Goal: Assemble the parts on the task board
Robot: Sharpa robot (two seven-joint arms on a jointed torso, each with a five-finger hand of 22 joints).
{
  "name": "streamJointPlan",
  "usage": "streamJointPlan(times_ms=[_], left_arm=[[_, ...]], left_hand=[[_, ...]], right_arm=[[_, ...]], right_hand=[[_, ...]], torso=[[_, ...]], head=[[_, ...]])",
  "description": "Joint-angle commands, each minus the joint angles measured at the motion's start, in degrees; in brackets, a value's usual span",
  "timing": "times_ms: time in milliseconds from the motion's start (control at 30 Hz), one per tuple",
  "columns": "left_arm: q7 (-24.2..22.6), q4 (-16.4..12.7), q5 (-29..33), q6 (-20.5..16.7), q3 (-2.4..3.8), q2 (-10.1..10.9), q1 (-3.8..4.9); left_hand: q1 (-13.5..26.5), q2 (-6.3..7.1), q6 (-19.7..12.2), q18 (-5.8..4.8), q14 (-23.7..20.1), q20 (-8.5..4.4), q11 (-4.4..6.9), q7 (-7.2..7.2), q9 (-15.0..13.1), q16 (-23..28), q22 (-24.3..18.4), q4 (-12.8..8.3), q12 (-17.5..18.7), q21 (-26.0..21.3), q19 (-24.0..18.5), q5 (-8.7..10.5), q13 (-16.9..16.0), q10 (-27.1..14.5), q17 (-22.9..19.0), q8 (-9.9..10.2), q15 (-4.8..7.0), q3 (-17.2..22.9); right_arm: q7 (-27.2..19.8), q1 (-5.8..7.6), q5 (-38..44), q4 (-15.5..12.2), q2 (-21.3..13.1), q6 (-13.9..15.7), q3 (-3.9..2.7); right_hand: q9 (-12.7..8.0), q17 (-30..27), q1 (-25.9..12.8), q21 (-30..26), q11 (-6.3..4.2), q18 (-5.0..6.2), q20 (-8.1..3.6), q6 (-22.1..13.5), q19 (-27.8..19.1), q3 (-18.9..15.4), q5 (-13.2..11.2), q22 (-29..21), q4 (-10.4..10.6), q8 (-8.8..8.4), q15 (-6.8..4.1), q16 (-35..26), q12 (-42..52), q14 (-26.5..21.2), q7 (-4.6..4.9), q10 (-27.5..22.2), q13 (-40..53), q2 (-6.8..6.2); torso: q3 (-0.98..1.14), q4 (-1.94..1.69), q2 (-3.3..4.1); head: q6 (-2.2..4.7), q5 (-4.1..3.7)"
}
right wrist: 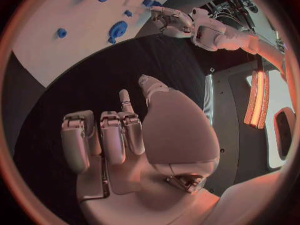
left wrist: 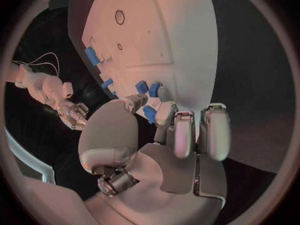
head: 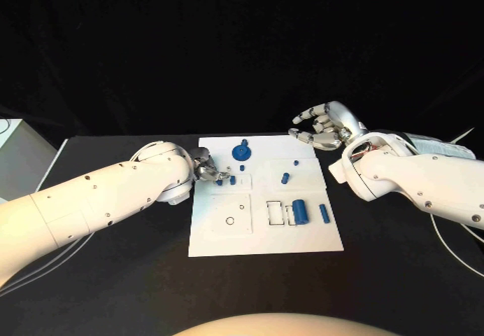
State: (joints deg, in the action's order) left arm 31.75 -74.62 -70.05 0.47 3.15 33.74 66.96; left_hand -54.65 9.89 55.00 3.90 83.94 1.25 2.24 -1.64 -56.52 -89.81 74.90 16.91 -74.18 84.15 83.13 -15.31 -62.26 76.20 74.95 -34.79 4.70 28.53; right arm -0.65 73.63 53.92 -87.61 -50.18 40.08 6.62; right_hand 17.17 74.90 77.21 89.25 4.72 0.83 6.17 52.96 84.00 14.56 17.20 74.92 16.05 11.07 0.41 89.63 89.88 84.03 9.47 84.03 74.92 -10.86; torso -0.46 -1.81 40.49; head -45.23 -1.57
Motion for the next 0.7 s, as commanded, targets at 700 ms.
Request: streamJointPlan(times_ms=[700], left_arm=[[-0.3,0.1,0.4,-0.7,0.12,0.1,0.01]], left_hand=[[0.1,-0.28,0.2,-1.04,6.1,-0.19,-0.04,0.07,0.1,-0.2,2.5,0.0,-0.2,0.2,0.3,-0.17,0.1,0.4,15.1,0.2,0.50,0.0]], right_arm=[[-0.6,-0.06,0.7,-0.1,-0.1,-0.1,-0.01]], right_hand=[[0.0,14.0,-0.4,-0.3,-0.01,-0.53,0.01,-0.5,5.5,0.4,0.2,14.4,0.0,0.28,-0.03,-0.1,0.1,5.7,-0.02,6.0,15.1,0.03]], torso=[[0.01,0.00,0.05]], head=[[-0.05,-0.02]])
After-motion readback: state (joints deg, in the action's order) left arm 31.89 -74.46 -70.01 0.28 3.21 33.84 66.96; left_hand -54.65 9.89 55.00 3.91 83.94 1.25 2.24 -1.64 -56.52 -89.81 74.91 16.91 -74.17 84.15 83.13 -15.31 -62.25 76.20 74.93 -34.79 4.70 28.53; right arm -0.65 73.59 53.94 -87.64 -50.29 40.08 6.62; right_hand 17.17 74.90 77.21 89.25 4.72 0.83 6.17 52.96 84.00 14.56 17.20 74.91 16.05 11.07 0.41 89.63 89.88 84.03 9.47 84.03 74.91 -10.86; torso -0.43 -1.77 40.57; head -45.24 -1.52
